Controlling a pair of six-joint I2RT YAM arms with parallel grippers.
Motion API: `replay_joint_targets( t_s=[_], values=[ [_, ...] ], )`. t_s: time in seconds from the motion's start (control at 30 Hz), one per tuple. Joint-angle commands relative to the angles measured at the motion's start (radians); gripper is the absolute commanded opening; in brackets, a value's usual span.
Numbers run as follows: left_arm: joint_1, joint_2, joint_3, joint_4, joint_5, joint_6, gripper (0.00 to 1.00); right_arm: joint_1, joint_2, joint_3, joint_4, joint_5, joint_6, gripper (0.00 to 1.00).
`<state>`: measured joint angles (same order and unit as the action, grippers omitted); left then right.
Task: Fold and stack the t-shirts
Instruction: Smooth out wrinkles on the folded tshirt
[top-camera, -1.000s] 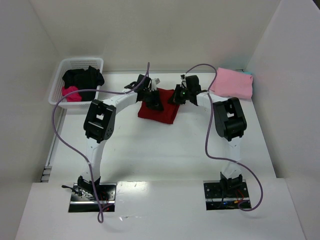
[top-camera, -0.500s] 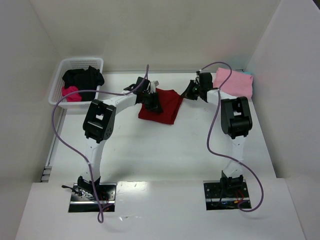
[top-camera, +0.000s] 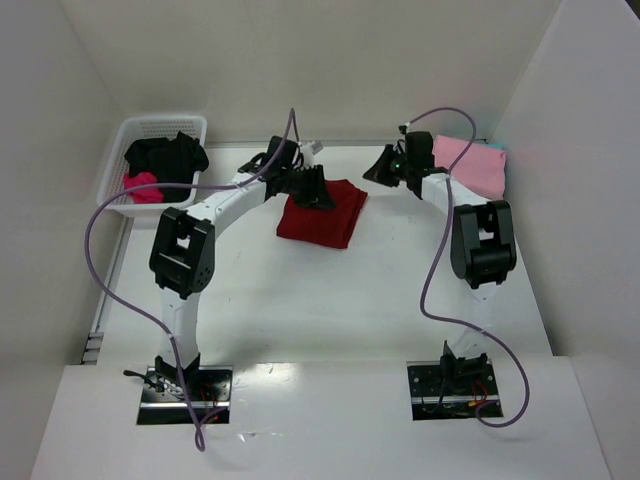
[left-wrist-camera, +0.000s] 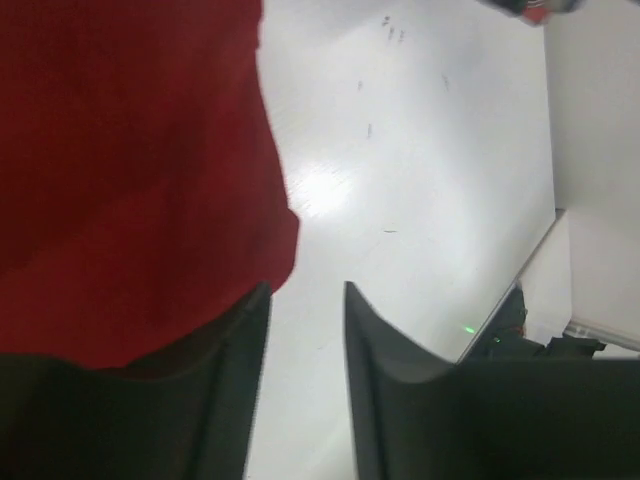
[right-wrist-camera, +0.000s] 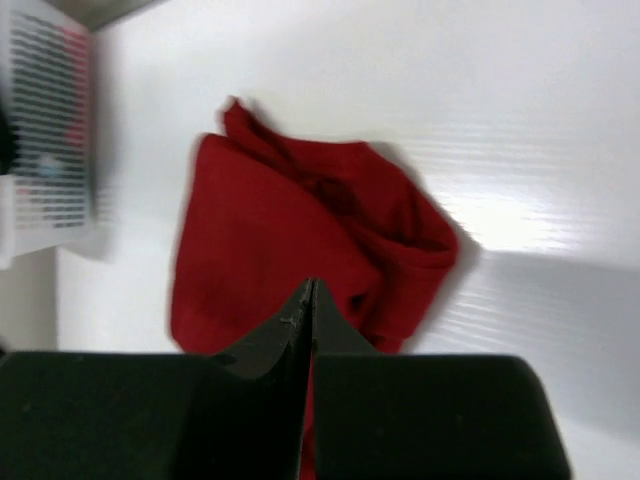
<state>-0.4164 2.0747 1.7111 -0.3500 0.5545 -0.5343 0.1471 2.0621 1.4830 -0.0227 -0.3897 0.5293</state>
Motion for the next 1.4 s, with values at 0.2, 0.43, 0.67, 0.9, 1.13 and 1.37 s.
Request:
replay_joint_targets(
  t_s=[0.2, 0.43, 0.67, 0.9, 1.13, 1.37],
  values=[
    [-0.082, -0.005, -0.086, 0.146, -0.04, -0.073, 0.18, 0.005, -0.096, -0.061, 0.112, -0.184, 0.089, 0.0],
    [-0.091, 0.059, -0.151, 0.216, -0.051, -0.116, 0.08, 0.023, 0.019, -0.07, 0.185, -0.279, 0.143, 0.0],
    [-0.101, 0.153, -0.139, 0.264, 0.008, -0.154, 0.08, 0.043, 0.076, -0.017, 0.165, -0.279, 0.133, 0.0],
    [-0.101, 0.216, -0.125, 0.295, 0.018, -0.185, 0.08, 0.043, 0.128, -0.007, 0.144, -0.269, 0.092, 0.0],
    [-0.101, 0.225, -0.162, 0.306, -0.002, -0.194, 0.08, 0.043, 0.174, 0.013, 0.096, -0.216, 0.049, 0.0],
    [-0.101, 0.225, -0.182, 0.315, -0.011, -0.204, 0.08, 0.022, 0.202, 0.043, 0.078, -0.189, 0.04, 0.0]
  ],
)
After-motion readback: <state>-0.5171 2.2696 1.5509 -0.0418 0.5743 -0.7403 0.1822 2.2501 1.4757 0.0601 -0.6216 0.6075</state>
